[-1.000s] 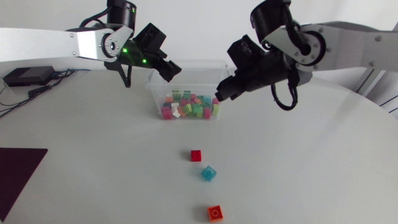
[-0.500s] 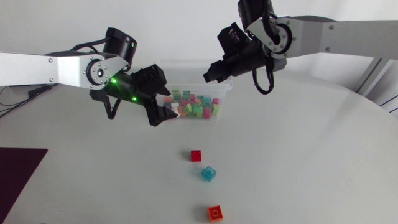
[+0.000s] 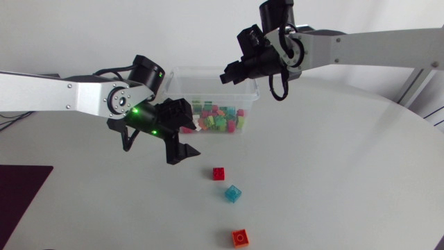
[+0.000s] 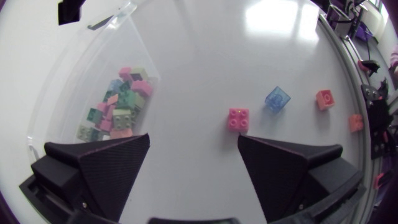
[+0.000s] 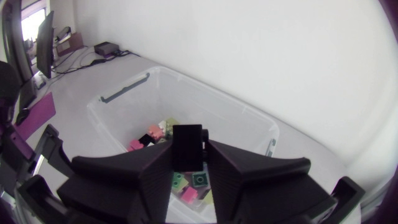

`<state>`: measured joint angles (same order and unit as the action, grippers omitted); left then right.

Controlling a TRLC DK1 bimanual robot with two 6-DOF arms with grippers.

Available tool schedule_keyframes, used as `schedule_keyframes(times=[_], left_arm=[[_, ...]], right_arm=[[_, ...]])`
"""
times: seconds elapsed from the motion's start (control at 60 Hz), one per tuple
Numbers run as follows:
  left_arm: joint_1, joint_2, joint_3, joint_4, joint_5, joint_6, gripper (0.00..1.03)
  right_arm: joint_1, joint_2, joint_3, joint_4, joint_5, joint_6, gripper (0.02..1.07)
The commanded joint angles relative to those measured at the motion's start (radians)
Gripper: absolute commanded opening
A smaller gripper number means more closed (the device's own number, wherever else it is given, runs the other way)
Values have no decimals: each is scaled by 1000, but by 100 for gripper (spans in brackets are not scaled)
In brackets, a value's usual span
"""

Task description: Place the duplo bricks in the container

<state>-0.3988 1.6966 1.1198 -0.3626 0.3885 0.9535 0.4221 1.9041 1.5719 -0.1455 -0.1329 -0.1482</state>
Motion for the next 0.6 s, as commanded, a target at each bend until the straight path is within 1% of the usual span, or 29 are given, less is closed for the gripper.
schedule_keyframes(times=[0.0,0.017,0.05,0.167,0.283,0.433,0.533,0.583], left_arm=[[-20,37,-21,-16,10,41,99],[-26,40,-20,-22,10,42,99],[-35,46,-18,-27,10,45,99],[-74,69,-2,-52,3,53,99],[-117,112,21,-73,-14,53,99],[-147,175,61,-79,-33,50,99],[-163,222,113,-116,-36,45,99],[-176,247,135,-121,-54,44,99]], right_arm=[[-19,32,22,29,9,30,91],[-20,32,20,30,9,29,97],[-26,21,14,29,9,25,102],[-36,-93,-81,57,9,19,102],[-48,-221,-199,55,1,7,102],[-78,-401,-389,38,-37,-14,102],[-103,-497,-493,0,-59,-30,102],[-109,-530,-540,-9,-68,-36,102]])
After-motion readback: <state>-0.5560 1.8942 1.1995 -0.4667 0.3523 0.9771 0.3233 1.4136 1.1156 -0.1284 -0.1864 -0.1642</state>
